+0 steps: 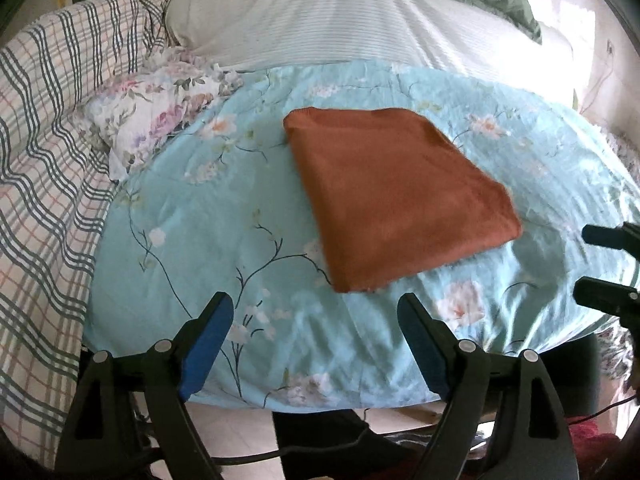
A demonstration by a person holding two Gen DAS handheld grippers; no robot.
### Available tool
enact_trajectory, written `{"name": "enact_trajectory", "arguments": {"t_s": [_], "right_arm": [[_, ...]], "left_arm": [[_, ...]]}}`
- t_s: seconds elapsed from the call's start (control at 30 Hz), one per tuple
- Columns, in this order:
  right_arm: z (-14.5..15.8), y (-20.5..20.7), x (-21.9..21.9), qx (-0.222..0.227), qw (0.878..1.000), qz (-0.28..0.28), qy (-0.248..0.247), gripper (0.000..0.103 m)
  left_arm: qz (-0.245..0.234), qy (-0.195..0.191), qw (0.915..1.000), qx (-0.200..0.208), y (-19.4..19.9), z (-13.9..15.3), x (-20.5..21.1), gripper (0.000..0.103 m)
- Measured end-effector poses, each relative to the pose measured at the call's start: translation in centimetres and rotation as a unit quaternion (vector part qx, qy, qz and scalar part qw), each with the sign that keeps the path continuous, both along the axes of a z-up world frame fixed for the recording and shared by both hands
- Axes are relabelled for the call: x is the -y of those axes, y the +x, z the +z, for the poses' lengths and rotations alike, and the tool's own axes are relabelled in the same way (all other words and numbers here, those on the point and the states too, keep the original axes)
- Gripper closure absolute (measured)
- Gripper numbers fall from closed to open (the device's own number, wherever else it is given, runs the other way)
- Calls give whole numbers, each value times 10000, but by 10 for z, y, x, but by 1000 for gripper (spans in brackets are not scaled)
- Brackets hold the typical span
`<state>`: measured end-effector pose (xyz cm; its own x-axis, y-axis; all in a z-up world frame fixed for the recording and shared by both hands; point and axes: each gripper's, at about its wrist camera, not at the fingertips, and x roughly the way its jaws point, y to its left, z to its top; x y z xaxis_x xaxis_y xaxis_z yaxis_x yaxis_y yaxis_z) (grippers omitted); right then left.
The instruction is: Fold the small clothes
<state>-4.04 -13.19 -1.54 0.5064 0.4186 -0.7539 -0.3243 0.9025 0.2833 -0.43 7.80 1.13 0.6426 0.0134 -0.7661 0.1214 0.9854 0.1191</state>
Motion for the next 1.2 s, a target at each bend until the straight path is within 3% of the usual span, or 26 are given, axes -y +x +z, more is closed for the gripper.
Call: {"name": "enact_trajectory", "arguments": {"t_s": [0.27, 1.2], "right_arm": [[-27, 11, -3, -402, 9992, 29, 75, 1], [-15, 56, -13, -264, 9993, 239, -134, 1]], "left_arm": [[18, 253, 9992, -303, 11, -25, 6, 18], [-2, 379, 9991, -194, 51, -20, 15, 18]]}}
